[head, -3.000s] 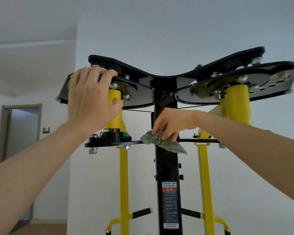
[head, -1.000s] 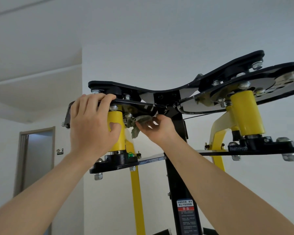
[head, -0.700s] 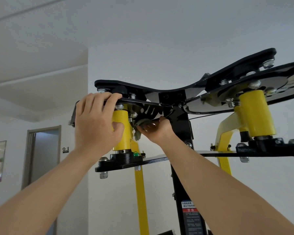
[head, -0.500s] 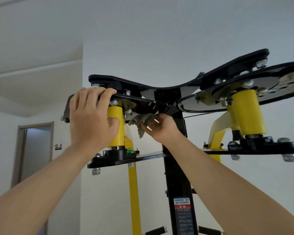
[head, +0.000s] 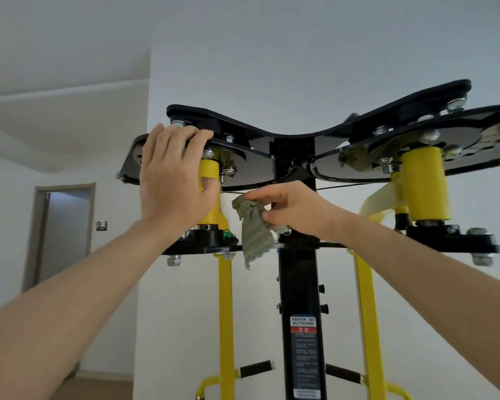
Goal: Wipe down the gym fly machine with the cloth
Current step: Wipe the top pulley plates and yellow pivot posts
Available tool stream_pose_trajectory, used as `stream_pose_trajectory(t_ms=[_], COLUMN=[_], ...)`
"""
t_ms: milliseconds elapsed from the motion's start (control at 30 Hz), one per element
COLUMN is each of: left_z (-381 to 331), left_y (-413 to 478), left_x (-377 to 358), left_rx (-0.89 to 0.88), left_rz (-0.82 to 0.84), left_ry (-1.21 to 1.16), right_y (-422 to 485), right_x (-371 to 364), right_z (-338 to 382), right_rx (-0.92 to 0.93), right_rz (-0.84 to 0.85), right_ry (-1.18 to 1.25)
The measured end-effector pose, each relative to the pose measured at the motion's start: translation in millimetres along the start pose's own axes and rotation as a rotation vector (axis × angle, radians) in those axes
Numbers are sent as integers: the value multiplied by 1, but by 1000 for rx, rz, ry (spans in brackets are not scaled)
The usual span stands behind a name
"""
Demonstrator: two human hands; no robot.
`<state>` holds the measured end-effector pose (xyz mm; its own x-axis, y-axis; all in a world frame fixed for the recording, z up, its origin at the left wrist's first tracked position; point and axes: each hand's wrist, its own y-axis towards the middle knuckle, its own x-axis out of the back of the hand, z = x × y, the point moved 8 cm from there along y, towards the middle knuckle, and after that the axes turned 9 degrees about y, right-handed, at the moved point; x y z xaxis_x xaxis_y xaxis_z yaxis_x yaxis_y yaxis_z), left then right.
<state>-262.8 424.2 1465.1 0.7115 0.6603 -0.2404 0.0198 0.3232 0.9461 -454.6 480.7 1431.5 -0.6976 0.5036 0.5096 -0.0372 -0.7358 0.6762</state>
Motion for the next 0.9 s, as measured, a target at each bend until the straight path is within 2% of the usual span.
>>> stream_pose_trajectory(t_ms=[100,167,267,333,467,667,733,900], left_z=[2,4,4,5,6,-26,-39,-60], left_y=[1,0,-4,-10,-34,-82,-89,-92], left_x=[3,3,3,4,8,-2,-9,-35], left_rx=[-68,-120,-191,-204,-218,-445,-485,-511], left_rz=[43,89,144,168,221,457,530,655], left_ry=[26,43,59,53,-21,-89,-50,90], right_y=[-3,-3,-4,-6,-11,-21,-19,-6], right_x=[-38,-56,-61,-57,-39,5,10,-18], right_z=[1,0,-4,-9,-31,-62,-65,-55], right_rx=[84,162,224,230,127,-80,-126,-80], right_rz=[41,4,-75,-68,14,48,76,136], right_ry=[-120,-213,-283,-328,-595,-762,-740,-518])
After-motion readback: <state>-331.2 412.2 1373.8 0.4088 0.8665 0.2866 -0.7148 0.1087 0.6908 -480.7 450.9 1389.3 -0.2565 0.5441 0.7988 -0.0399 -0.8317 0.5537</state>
